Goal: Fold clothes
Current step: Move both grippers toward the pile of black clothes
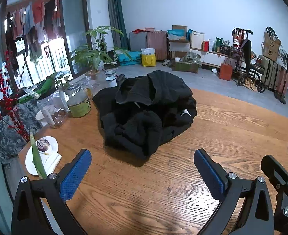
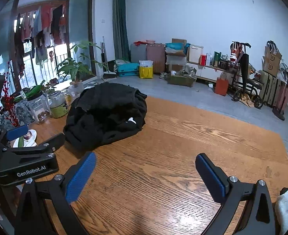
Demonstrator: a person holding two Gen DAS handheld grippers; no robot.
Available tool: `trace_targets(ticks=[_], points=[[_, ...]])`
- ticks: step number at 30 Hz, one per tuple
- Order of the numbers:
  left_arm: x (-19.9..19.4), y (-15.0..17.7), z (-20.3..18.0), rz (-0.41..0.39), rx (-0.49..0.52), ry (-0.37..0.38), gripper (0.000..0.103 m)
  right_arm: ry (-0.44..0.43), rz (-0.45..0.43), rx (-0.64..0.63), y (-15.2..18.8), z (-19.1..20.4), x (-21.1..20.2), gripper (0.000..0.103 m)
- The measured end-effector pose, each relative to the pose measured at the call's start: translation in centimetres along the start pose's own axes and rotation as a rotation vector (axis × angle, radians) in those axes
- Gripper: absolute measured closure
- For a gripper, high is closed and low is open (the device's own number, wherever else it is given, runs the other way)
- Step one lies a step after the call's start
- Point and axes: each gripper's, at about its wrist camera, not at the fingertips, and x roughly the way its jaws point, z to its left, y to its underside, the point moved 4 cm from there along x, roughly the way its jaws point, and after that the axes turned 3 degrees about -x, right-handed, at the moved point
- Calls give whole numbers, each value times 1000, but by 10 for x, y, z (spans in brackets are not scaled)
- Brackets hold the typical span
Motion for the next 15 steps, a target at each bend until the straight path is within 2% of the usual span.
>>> trace_targets(ticks=[15], points=[[2,2,8,44,2,-4,0,-19,28,-35,-3,18,6,0]])
